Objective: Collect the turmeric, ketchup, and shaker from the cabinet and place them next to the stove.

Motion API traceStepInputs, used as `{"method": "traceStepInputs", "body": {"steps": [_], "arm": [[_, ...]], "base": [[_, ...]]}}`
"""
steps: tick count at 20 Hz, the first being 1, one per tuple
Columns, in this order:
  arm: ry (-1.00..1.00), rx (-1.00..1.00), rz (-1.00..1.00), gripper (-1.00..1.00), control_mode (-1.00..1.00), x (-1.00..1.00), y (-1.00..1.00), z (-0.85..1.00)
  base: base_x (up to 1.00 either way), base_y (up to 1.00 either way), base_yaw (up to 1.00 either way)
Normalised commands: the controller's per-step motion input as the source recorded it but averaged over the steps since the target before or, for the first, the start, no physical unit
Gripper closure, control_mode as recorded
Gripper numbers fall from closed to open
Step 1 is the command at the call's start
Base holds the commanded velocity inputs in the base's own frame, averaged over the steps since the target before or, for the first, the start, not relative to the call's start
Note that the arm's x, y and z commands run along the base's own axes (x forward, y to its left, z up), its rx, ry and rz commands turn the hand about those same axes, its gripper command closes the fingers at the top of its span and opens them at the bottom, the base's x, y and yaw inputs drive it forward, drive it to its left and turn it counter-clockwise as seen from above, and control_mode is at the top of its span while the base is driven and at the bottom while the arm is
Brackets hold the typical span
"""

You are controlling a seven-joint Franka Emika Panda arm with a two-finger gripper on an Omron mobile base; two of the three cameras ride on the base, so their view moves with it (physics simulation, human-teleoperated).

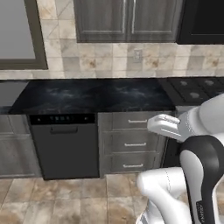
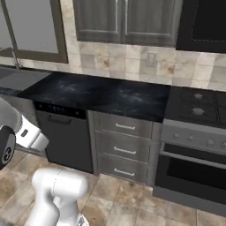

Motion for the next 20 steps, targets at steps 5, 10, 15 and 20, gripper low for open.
{"method": "traceStepInputs", "body": {"steps": [5, 10, 15, 20], "arm": [[0.0, 0.0, 0.0, -1.0, 1.0, 0.0, 0.0, 0.0], [0.0, 0.0, 0.0, -1.0, 1.0, 0.0, 0.0, 0.0], [0.0, 0.0, 0.0, -1.0, 1.0, 0.0, 0.0, 0.0], [0.0, 0.0, 0.0, -1.0, 1.0, 0.0, 0.0, 0.0]], "base": [[0.0, 1.0, 0.32], [0.0, 1.0, 0.28], [0.0, 0.97, 0.25], [0.0, 0.95, 0.27]]}}
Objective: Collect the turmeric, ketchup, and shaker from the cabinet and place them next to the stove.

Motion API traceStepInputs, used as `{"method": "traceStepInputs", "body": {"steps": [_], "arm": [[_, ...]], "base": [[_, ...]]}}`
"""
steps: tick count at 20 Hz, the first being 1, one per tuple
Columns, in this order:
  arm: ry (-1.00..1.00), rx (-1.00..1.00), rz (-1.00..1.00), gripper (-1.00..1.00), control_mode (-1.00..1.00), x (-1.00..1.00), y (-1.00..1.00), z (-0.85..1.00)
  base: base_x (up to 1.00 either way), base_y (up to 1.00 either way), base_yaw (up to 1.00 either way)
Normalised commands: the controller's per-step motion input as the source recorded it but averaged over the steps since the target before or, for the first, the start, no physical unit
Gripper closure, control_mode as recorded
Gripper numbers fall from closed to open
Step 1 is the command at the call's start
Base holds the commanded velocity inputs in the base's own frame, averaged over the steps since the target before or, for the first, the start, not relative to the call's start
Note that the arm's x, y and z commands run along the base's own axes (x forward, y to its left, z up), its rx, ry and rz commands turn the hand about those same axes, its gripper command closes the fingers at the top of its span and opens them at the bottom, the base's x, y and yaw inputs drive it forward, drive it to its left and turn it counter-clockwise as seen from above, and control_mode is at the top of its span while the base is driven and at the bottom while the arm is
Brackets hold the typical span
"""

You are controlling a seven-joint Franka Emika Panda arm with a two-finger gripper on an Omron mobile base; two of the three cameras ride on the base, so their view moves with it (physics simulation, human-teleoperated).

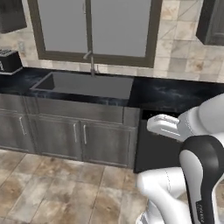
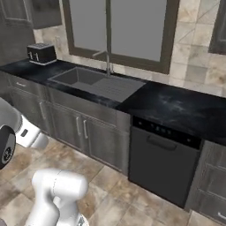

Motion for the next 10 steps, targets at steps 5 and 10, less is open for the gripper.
{"method": "traceStepInputs", "body": {"steps": [5, 10], "arm": [[0.0, 0.0, 0.0, -1.0, 1.0, 0.0, 0.0, 0.0], [0.0, 0.0, 0.0, -1.0, 1.0, 0.0, 0.0, 0.0]], "base": [[0.0, 0.9, 0.28], [0.13, 0.88, 0.26]]}}
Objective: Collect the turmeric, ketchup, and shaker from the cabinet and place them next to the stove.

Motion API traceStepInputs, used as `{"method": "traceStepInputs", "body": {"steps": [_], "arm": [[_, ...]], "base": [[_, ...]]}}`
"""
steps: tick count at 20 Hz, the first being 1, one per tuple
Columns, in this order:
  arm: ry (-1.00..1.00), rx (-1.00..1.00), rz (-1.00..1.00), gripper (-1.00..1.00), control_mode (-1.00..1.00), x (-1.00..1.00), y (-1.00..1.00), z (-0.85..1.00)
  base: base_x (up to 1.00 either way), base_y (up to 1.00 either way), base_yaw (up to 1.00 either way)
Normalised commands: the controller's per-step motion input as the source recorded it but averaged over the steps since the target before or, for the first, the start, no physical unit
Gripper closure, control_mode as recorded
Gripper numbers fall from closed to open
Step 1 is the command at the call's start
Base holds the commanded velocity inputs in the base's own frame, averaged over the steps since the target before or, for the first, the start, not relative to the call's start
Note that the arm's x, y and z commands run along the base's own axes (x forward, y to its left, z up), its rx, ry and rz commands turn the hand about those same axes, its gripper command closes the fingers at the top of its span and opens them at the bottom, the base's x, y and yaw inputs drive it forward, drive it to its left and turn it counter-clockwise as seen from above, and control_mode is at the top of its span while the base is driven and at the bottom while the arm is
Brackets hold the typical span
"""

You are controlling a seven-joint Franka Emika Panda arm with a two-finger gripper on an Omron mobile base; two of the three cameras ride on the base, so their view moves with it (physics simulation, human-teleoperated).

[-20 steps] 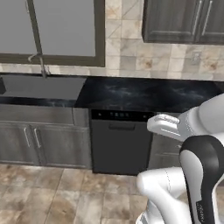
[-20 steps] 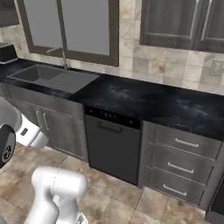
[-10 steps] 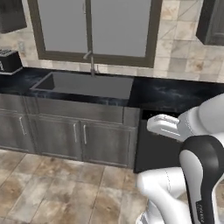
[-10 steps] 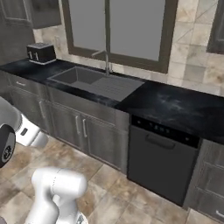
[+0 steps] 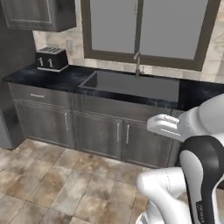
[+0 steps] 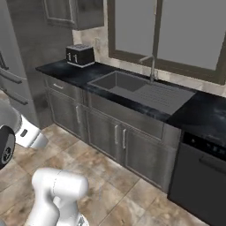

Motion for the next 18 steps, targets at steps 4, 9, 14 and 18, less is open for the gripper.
{"method": "traceStepInputs", "body": {"steps": [4, 9, 14, 18], "arm": [[0.0, 0.0, 0.0, -1.0, 1.0, 0.0, 0.0, 0.0], [0.0, 0.0, 0.0, -1.0, 1.0, 0.0, 0.0, 0.0], [0.0, 0.0, 0.0, -1.0, 1.0, 0.0, 0.0, 0.0], [0.0, 0.0, 0.0, -1.0, 1.0, 0.0, 0.0, 0.0]], "base": [[0.31, 0.88, 0.21], [0.4, 0.91, 0.12], [0.46, 0.91, 0.09], [0.49, 0.97, 0.08]]}}
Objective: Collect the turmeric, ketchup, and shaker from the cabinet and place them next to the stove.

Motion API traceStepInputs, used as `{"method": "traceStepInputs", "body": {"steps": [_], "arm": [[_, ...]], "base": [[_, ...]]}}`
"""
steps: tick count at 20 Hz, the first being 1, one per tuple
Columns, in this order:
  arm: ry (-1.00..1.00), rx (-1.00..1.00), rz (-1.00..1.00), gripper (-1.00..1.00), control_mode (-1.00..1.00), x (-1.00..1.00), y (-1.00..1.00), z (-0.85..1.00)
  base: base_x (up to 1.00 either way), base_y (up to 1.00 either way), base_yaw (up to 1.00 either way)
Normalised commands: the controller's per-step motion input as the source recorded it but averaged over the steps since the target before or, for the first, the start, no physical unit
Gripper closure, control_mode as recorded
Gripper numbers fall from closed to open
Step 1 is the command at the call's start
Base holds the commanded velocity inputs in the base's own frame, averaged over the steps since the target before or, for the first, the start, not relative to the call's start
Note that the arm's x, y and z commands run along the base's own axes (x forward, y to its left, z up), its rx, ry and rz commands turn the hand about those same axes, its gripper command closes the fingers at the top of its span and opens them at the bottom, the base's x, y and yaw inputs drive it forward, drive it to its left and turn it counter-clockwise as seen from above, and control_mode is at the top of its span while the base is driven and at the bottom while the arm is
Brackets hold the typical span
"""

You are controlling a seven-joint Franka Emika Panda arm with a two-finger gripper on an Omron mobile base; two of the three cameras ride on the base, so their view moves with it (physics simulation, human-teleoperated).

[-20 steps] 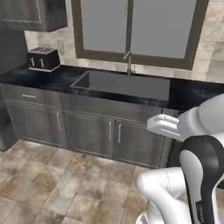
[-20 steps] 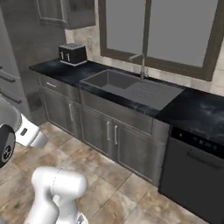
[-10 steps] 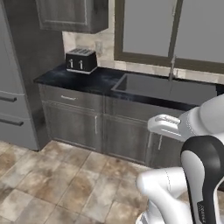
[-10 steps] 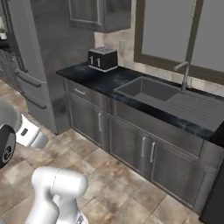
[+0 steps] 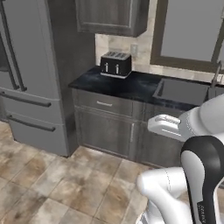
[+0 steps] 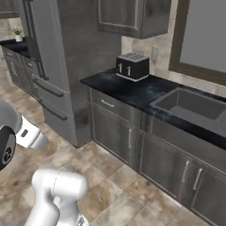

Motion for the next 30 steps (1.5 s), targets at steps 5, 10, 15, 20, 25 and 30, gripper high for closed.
{"method": "traceStepInputs", "body": {"steps": [5, 10, 15, 20, 25, 30], "arm": [[0.0, 0.0, 0.0, -1.0, 1.0, 0.0, 0.0, 0.0], [0.0, 0.0, 0.0, -1.0, 1.0, 0.0, 0.0, 0.0], [0.0, 0.0, 0.0, -1.0, 1.0, 0.0, 0.0, 0.0], [0.0, 0.0, 0.0, -1.0, 1.0, 0.0, 0.0, 0.0], [0.0, 0.0, 0.0, -1.0, 1.0, 0.0, 0.0, 0.0], [0.0, 0.0, 0.0, -1.0, 1.0, 0.0, 0.0, 0.0]], "base": [[0.43, 0.98, 0.09], [0.5, 0.97, 0.08], [0.56, 0.95, 0.04], [0.56, 0.93, 0.03], [0.55, 0.92, 0.02], [0.59, 0.91, 0.0]]}}
